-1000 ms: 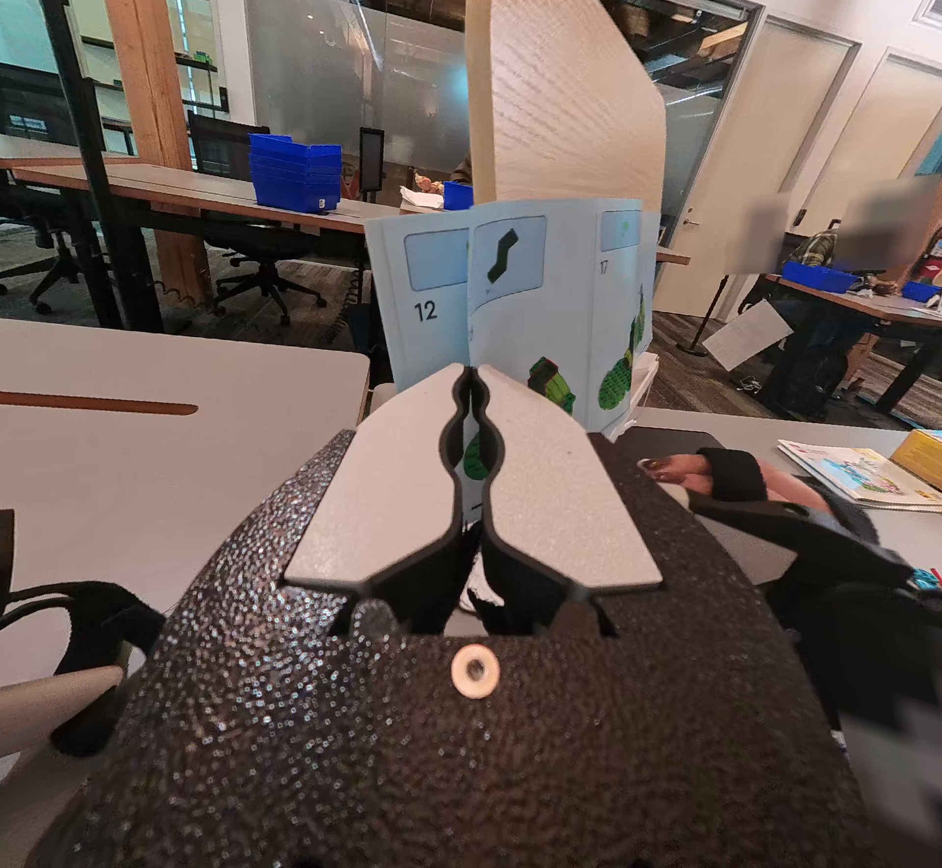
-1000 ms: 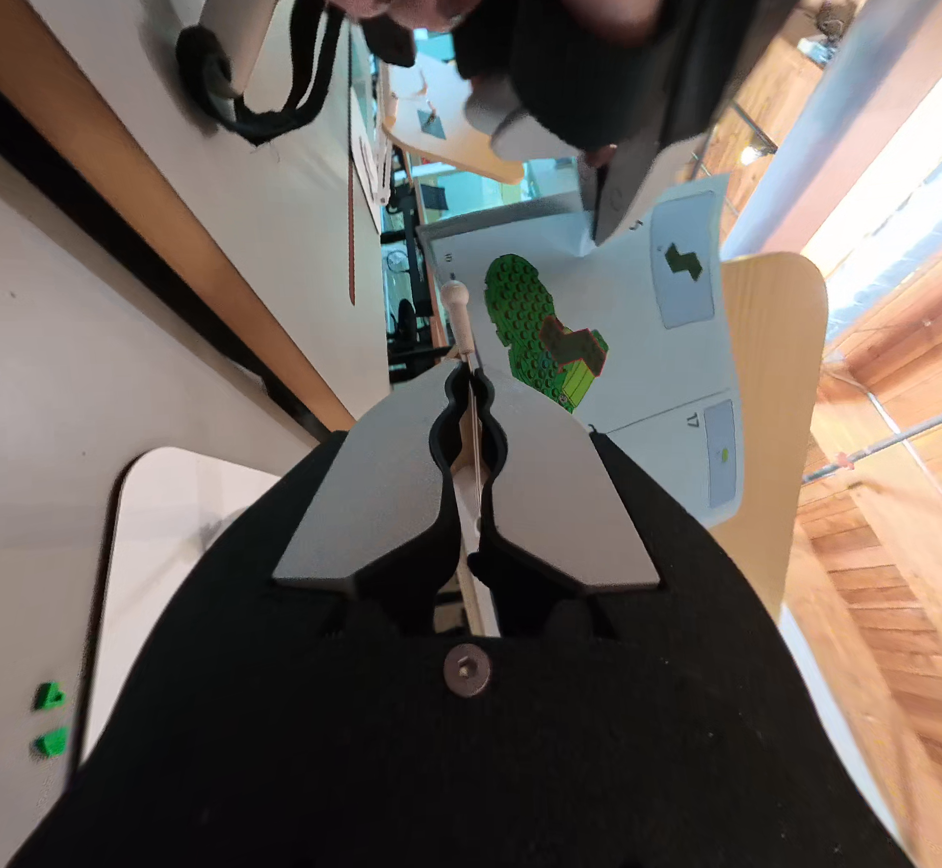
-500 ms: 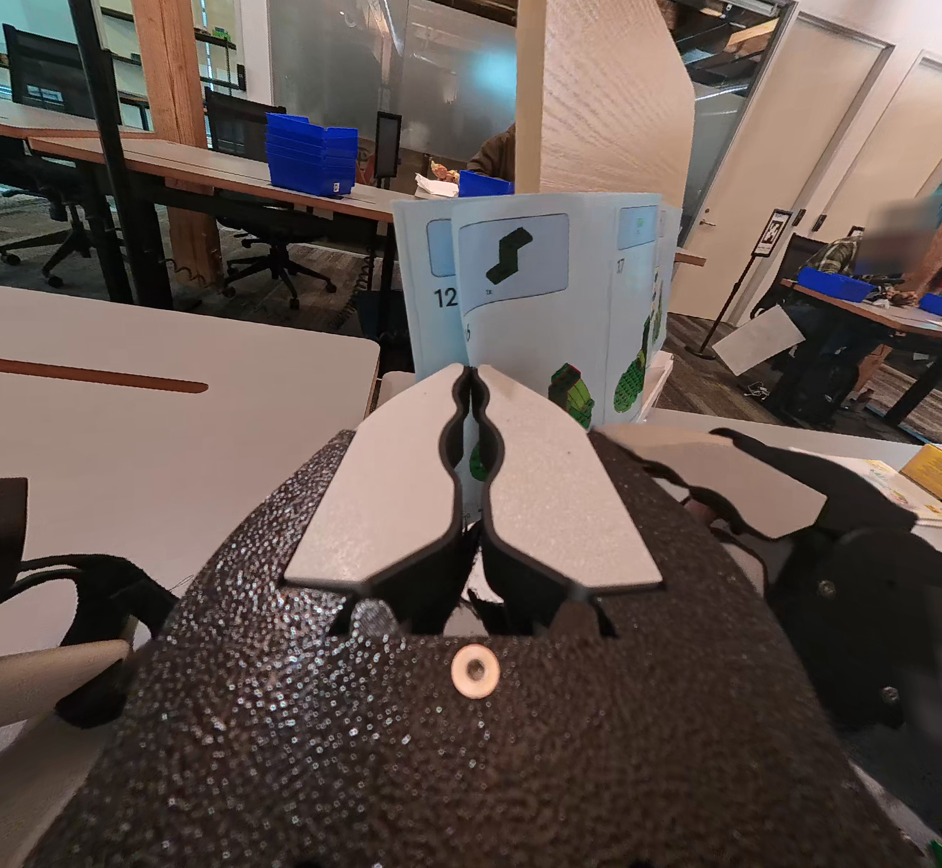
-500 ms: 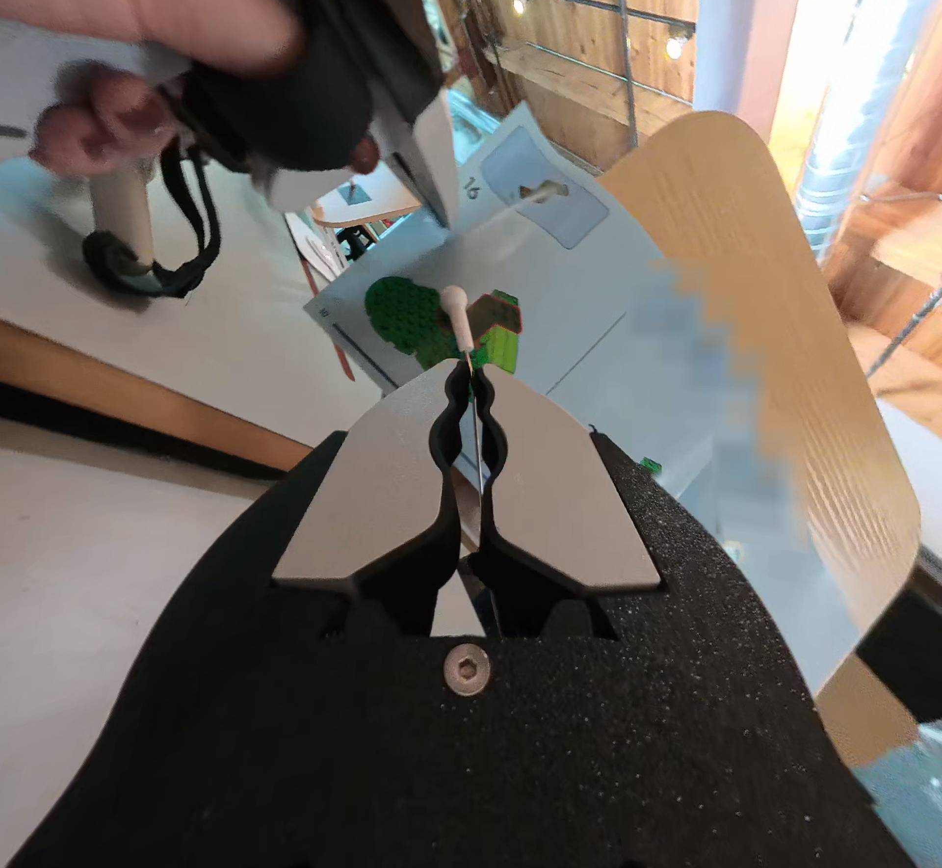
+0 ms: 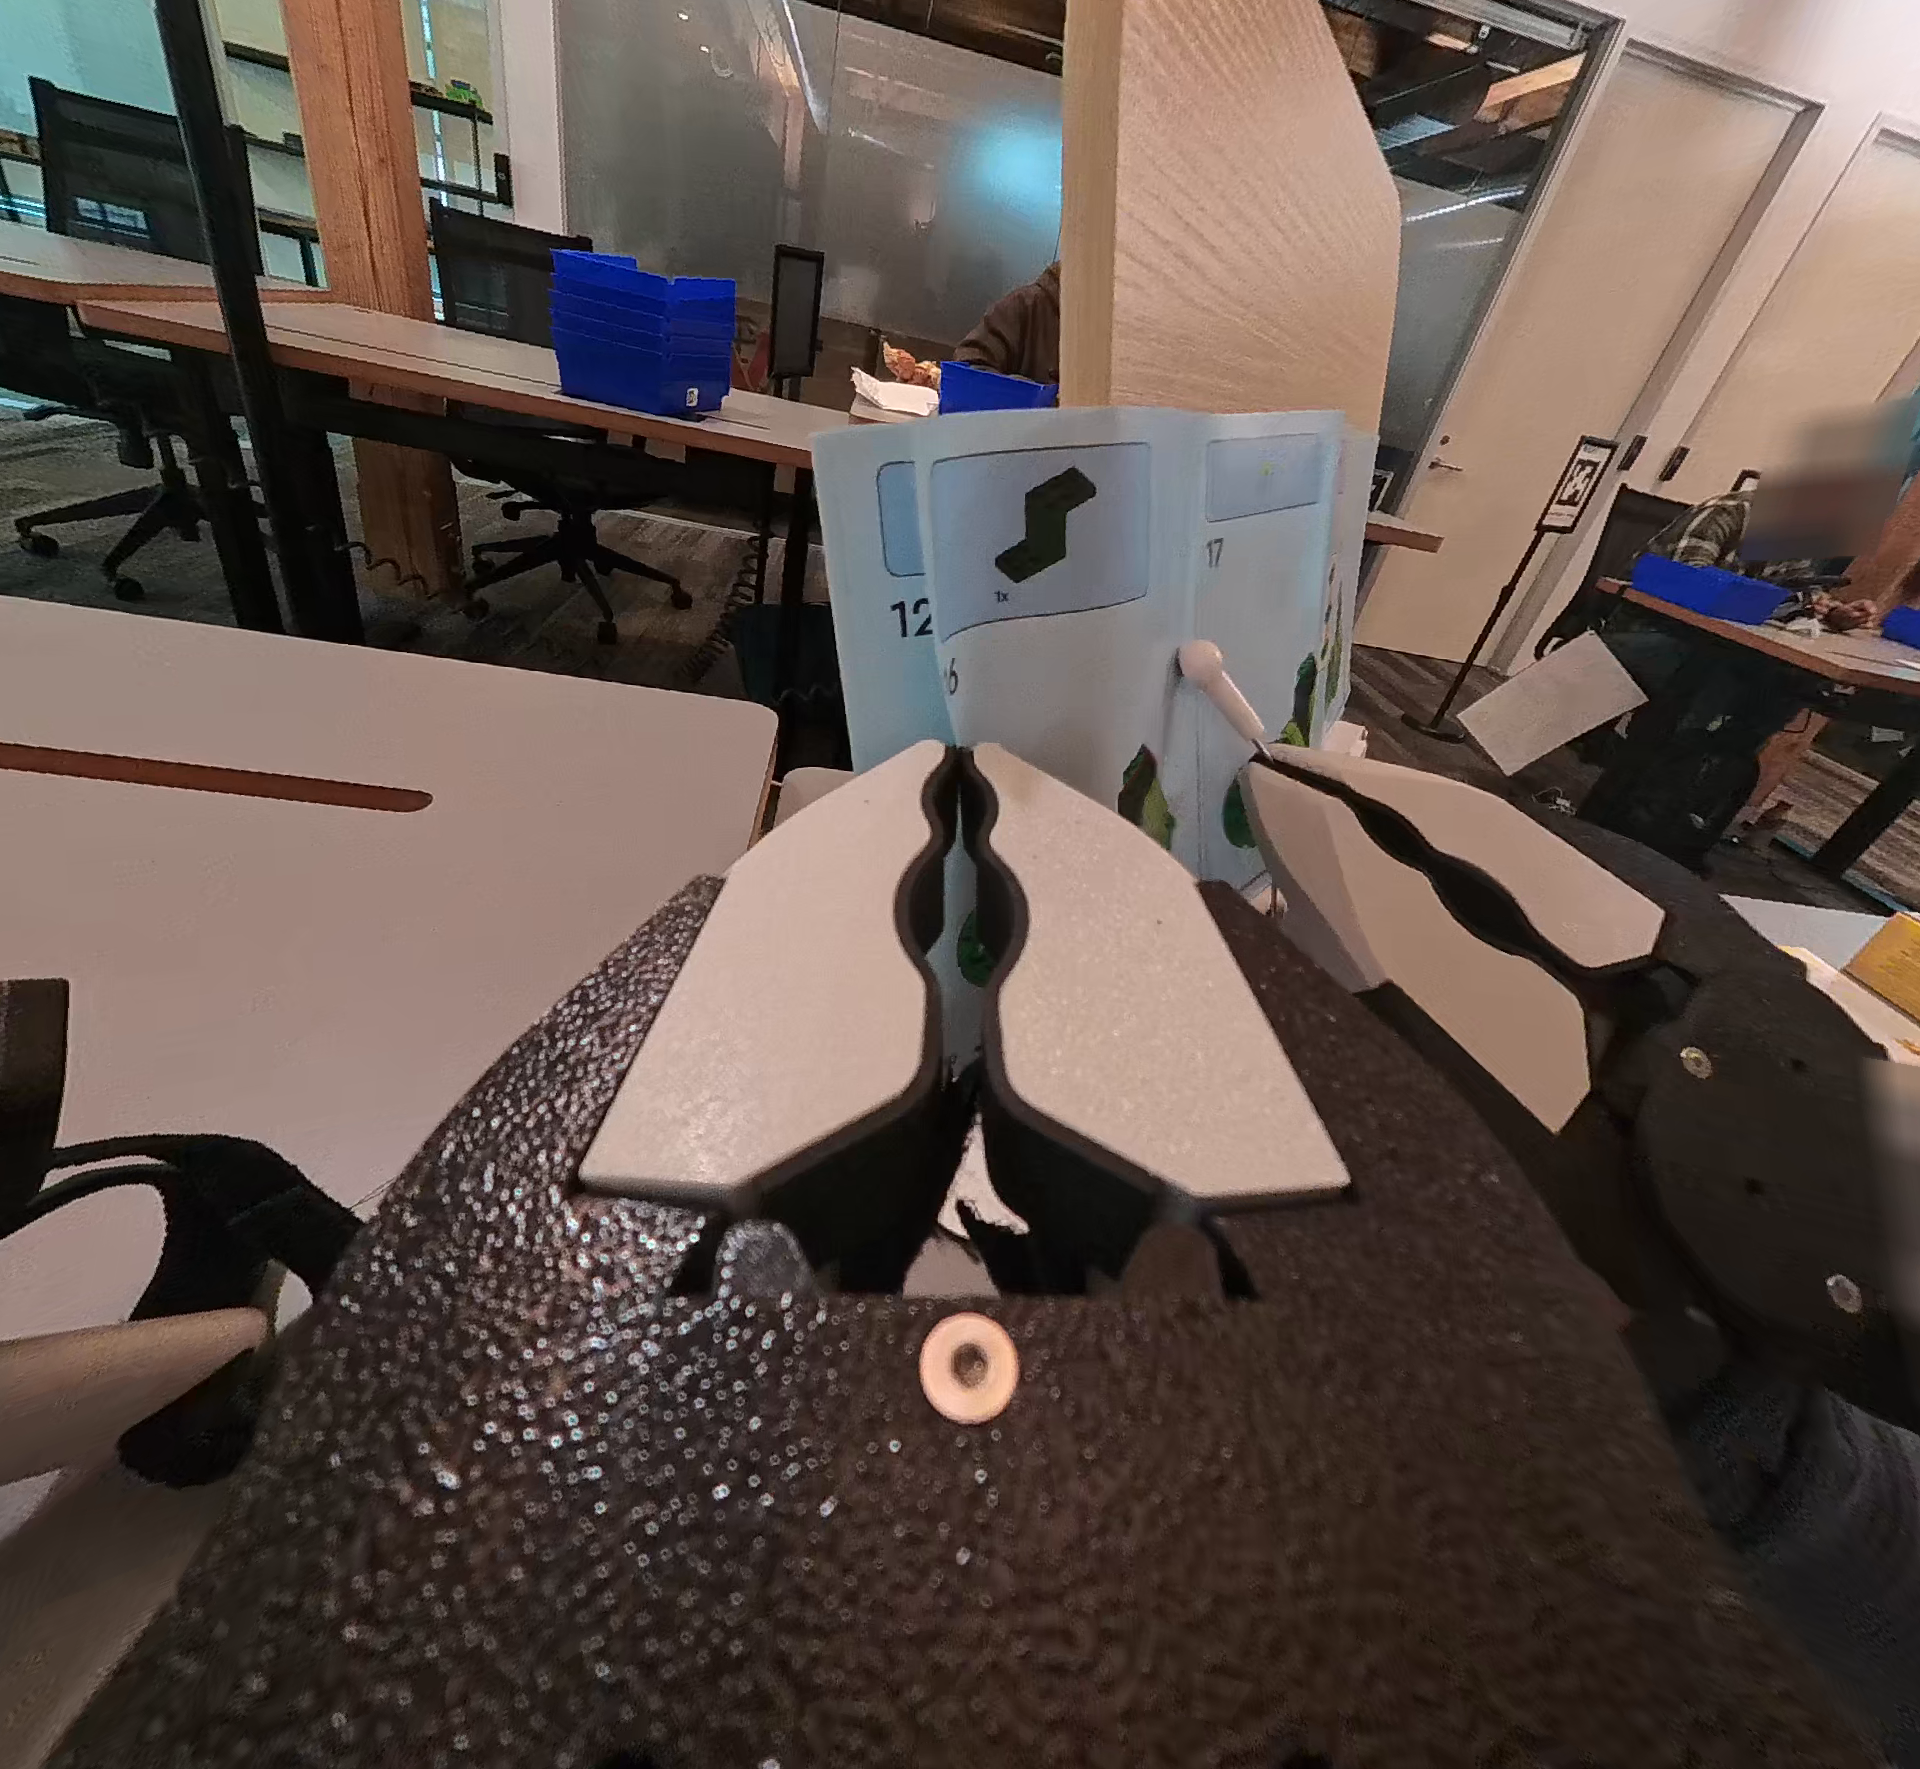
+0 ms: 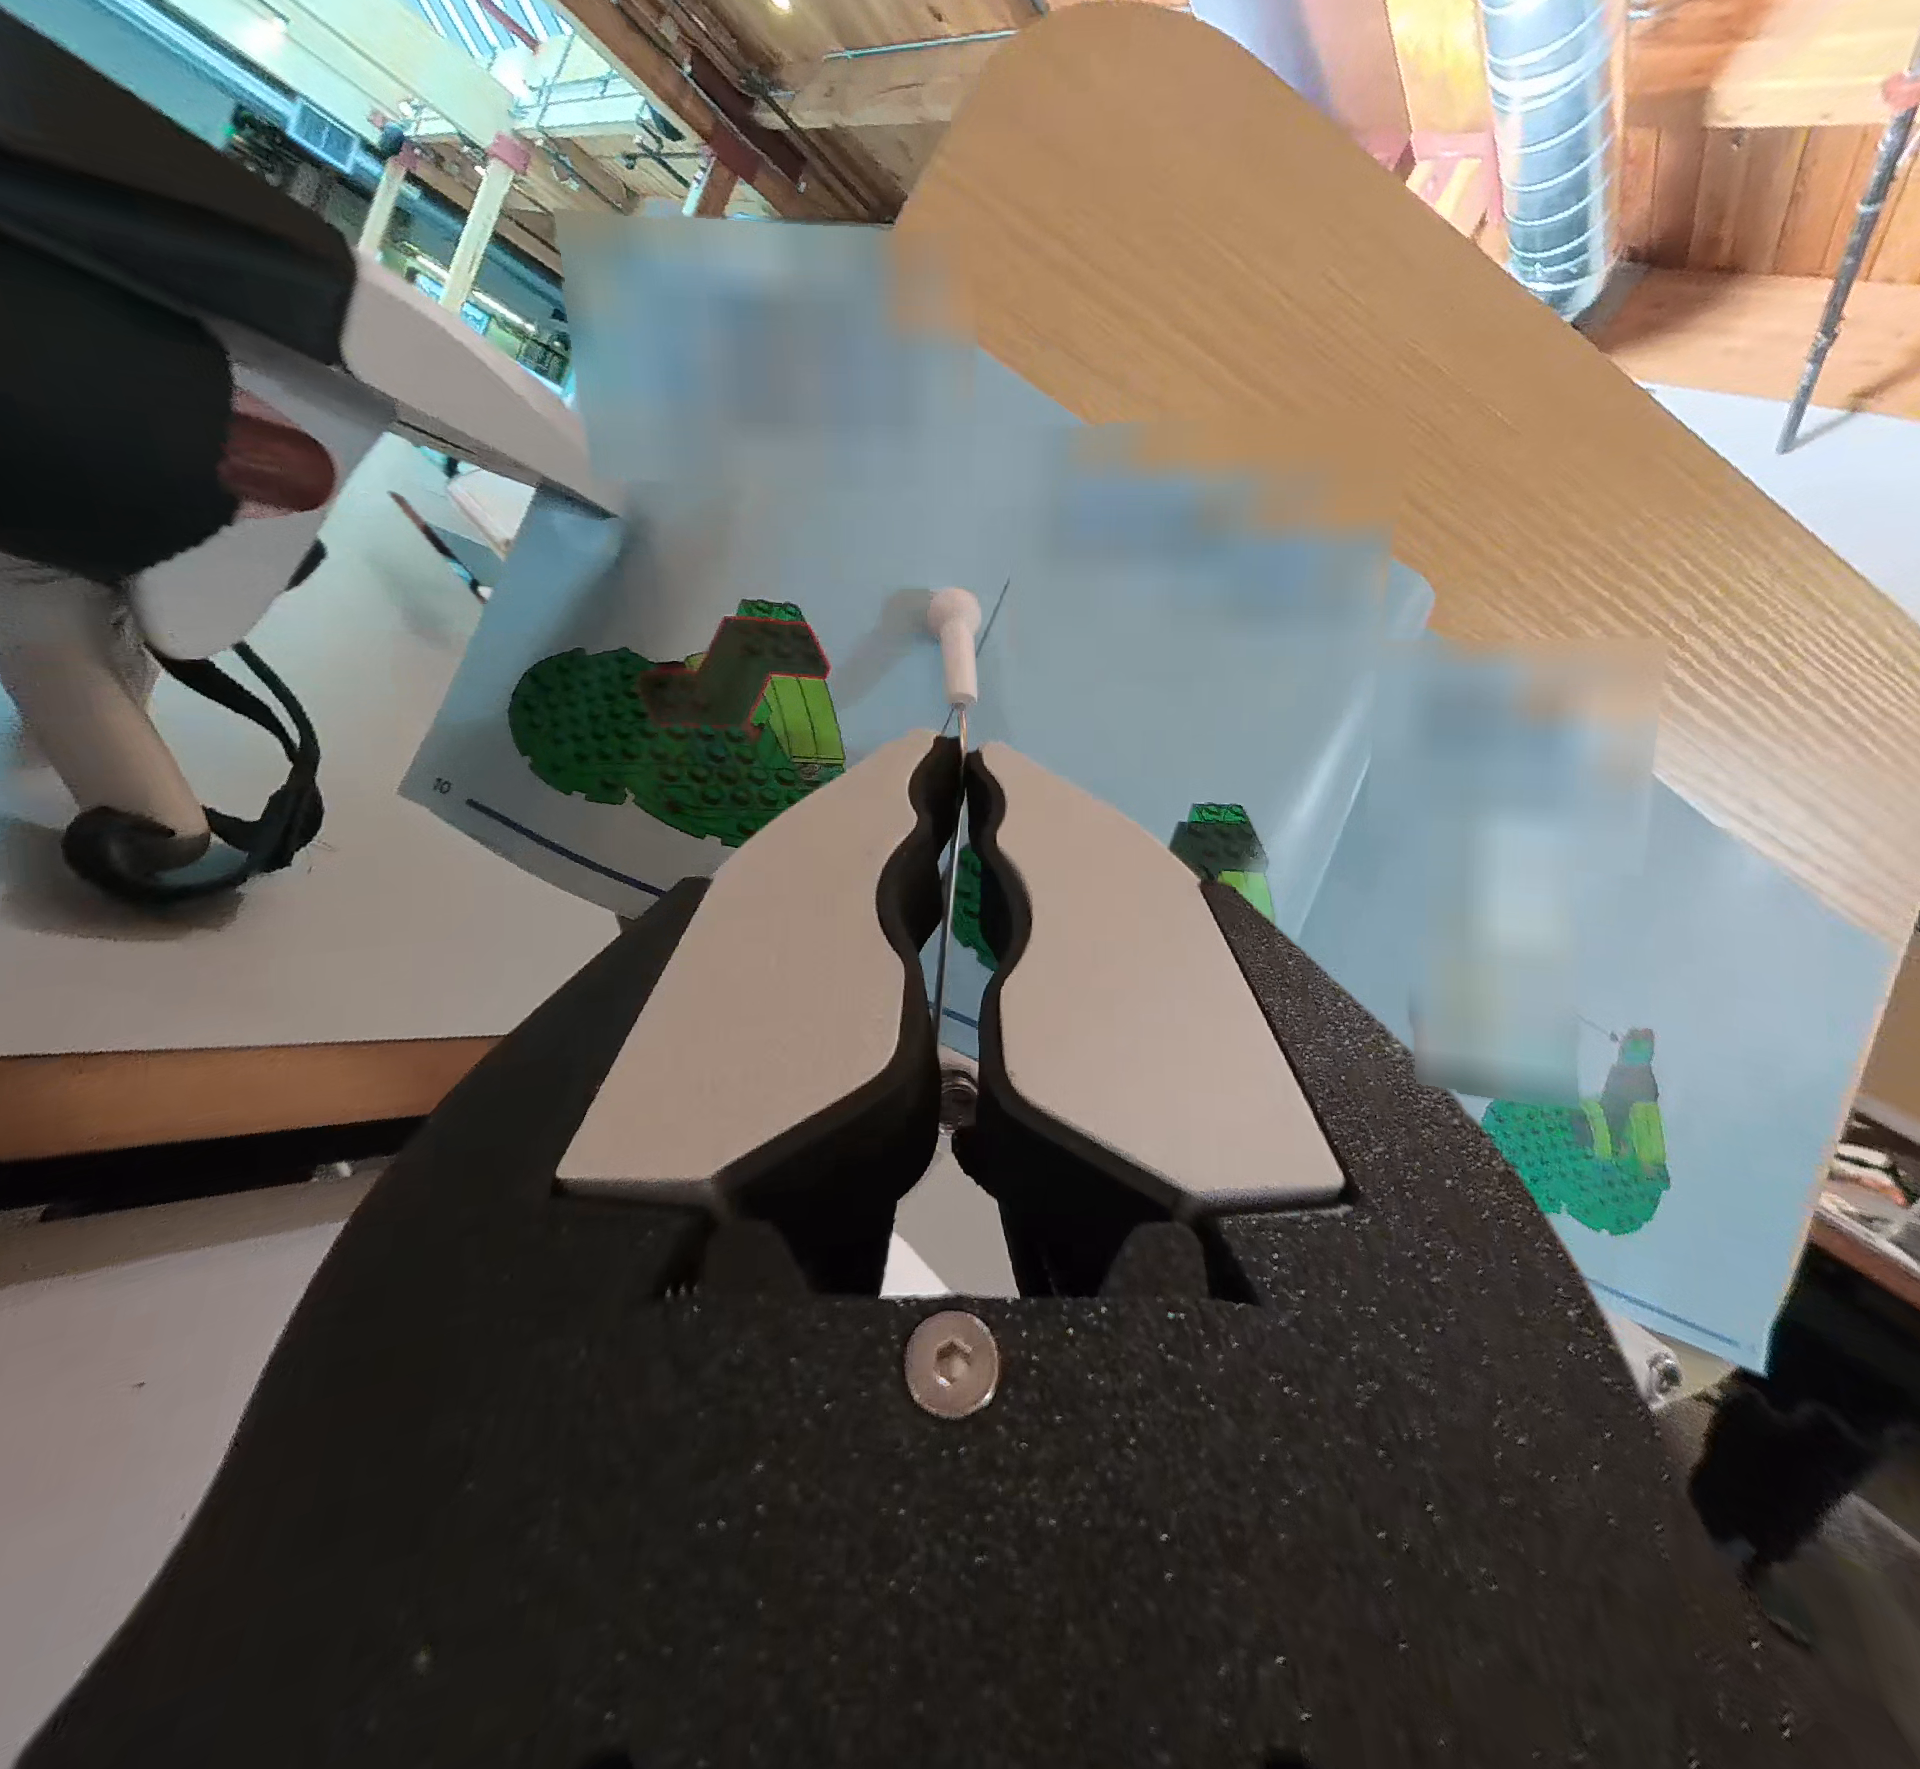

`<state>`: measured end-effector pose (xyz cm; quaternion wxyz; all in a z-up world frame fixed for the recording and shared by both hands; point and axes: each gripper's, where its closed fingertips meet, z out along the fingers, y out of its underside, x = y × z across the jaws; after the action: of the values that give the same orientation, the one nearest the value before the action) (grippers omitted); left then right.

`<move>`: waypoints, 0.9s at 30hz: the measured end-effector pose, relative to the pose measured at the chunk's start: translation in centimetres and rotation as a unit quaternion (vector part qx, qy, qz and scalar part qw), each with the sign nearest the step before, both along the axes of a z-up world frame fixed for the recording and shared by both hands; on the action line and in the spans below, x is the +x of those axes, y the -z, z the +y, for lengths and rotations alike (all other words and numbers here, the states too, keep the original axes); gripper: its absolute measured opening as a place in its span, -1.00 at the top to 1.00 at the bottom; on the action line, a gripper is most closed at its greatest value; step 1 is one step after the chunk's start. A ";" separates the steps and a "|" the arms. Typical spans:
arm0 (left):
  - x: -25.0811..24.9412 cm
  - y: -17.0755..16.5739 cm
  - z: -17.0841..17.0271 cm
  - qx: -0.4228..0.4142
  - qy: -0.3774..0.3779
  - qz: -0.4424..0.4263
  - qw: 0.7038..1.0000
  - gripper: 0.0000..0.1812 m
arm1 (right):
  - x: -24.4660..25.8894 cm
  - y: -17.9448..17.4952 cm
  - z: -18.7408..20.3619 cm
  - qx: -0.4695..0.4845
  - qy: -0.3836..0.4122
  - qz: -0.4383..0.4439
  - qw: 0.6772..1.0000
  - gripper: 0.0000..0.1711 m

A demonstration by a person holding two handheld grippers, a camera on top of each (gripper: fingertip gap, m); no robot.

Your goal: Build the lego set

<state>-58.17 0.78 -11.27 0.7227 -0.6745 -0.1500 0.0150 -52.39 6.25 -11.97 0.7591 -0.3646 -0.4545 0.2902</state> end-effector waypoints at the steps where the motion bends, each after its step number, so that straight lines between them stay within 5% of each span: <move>1: 0.0 0.0 0.0 -0.001 0.001 -0.002 1.000 1.00 | 0.0 0.0 0.1 -0.003 0.001 0.001 1.000 1.00; 10: 0.9 -0.3 -1.6 -0.024 0.030 -0.072 0.997 0.56 | 1.7 0.1 1.3 -0.020 0.006 0.006 1.000 0.64; 16: -0.6 -2.6 -3.9 0.008 -0.085 -0.004 0.996 0.52 | 7.3 -0.9 2.5 0.017 0.033 -0.023 0.999 0.63; 23: 3.8 -6.2 -6.2 0.057 -0.152 0.089 0.983 0.54 | 19.3 -5.0 3.9 0.081 0.077 -0.075 0.991 0.63; 27: 7.7 -3.9 -4.6 0.030 -0.121 0.112 0.986 0.63 | 24.9 -2.2 1.1 0.118 0.002 -0.231 0.966 0.63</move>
<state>-50.43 -3.81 -7.40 0.7475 -0.6238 -0.1484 0.1734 -27.52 7.34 -9.74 0.6716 -0.3307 -0.6478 0.1410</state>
